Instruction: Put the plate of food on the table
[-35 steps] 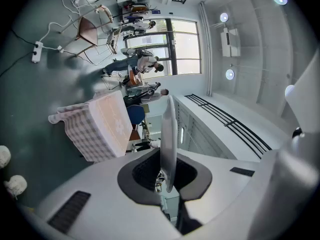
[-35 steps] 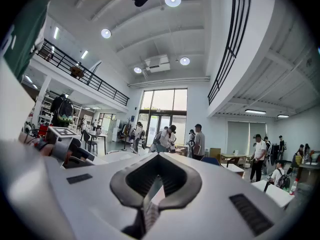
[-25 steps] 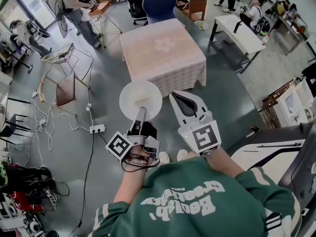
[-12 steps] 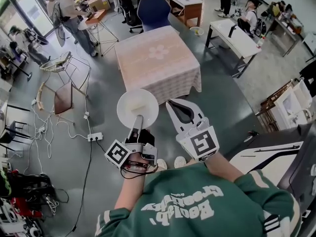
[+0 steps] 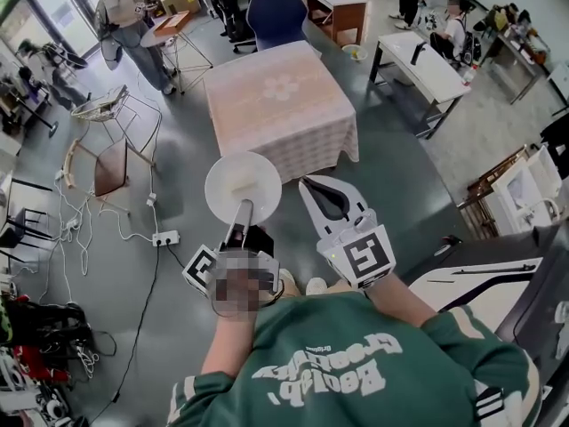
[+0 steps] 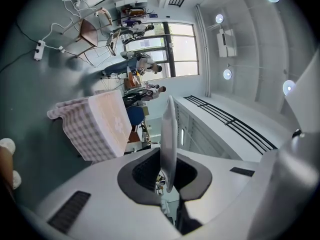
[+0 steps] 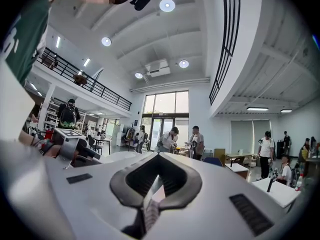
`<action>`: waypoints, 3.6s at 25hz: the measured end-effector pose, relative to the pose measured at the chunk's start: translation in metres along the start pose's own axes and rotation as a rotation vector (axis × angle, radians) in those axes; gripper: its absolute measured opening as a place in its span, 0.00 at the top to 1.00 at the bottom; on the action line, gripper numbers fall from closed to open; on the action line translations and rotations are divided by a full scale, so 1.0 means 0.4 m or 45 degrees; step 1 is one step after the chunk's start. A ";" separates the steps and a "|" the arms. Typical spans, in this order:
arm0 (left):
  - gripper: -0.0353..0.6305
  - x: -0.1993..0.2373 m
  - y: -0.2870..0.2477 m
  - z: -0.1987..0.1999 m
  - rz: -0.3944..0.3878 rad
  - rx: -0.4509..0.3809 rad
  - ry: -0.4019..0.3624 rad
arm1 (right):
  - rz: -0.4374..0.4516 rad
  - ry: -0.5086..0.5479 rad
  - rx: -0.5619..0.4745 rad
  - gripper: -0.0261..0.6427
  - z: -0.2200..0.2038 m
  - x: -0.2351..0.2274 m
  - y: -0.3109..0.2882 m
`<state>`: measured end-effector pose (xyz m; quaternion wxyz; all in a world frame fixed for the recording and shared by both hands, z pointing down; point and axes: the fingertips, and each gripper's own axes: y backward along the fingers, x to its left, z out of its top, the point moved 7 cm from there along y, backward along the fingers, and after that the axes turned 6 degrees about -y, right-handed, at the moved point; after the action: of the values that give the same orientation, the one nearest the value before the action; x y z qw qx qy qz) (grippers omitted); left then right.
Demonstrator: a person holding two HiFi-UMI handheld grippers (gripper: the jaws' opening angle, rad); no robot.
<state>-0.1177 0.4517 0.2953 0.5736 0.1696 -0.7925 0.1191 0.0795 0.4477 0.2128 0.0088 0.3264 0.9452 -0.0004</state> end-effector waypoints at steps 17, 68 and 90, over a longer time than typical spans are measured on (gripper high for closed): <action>0.90 0.056 -0.101 0.026 -0.019 -0.017 0.005 | -0.018 -0.009 -0.013 0.94 -0.042 -0.068 -0.056; 0.90 0.293 -1.007 0.602 -0.053 0.192 0.103 | -0.228 -0.028 0.141 0.94 -0.100 -0.521 -0.986; 0.90 0.363 -1.165 0.615 -0.029 0.246 0.168 | -0.249 -0.054 0.188 0.94 -0.135 -0.624 -1.103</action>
<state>-0.1838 -0.0877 0.3534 0.6068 0.2249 -0.7359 0.1993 0.0026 -0.0534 0.2689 0.0046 0.2323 0.9695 -0.0777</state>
